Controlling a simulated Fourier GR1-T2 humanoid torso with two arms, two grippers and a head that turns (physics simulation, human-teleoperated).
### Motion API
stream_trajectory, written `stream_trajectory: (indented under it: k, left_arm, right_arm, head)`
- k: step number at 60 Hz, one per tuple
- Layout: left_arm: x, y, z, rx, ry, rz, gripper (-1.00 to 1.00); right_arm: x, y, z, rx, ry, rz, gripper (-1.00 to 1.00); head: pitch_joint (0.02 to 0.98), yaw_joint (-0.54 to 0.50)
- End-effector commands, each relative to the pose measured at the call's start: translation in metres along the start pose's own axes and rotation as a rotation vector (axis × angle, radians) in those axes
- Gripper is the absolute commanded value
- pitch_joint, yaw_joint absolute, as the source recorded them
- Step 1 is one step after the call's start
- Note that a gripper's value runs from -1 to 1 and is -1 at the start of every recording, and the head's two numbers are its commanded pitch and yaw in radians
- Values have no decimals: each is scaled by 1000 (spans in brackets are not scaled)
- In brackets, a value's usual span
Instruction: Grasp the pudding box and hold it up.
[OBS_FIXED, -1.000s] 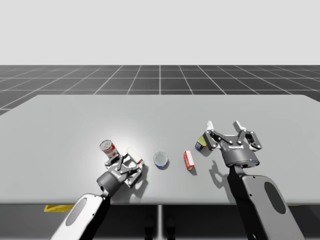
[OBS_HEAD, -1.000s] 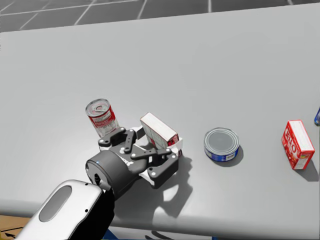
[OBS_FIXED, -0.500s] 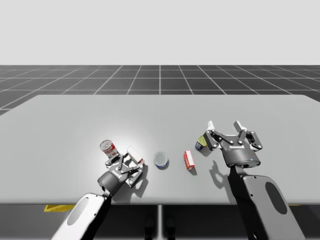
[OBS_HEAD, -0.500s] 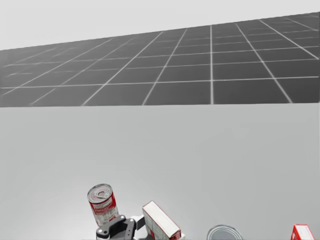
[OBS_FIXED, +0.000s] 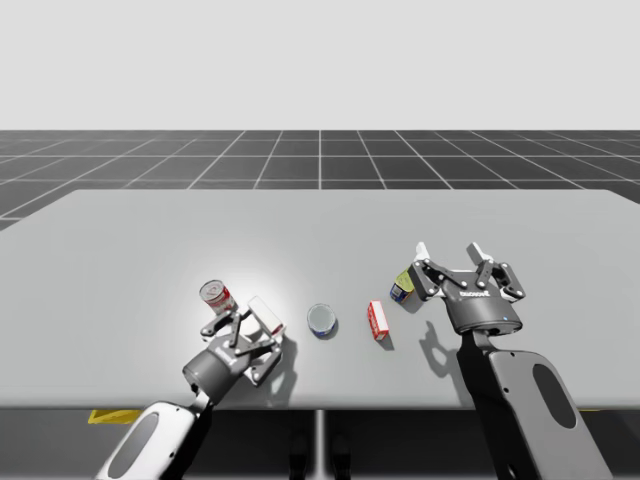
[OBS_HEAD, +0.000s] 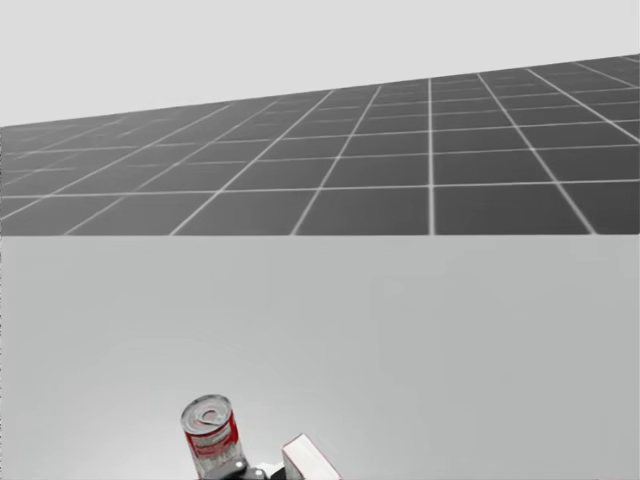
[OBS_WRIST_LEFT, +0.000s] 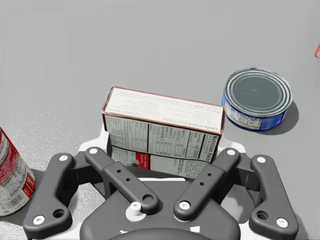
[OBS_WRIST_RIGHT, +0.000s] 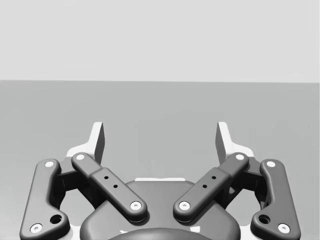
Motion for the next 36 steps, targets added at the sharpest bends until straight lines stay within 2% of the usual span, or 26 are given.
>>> stream_trajectory:
  k: [1,13,23,33,36]
  left_arm:
    - [30,-7,4,-91,-49,-53,1000]
    - [67,3,13,-64,-110,-91,1000]
    - [112,12,23,-32,-198,-122,1000]
    - [157,17,34,1,-284,-180,1000]
    - [169,19,37,17,-307,-199,1000]
  right_arm:
    - [-1,0,-1,2,2,-6,-1000]
    - [-1,-1,-2,9,-9,-3,-1000]
    - [-2,-1,-2,14,-14,2,-1000]
    - [-4,0,-3,4,-29,-1,-1000]
    - [-4,0,-3,5,-22,-11,-1000]
  head:
    - [460,239]
    - [456,243]
    - [451,245]
    - [446,249]
    - [445,248]
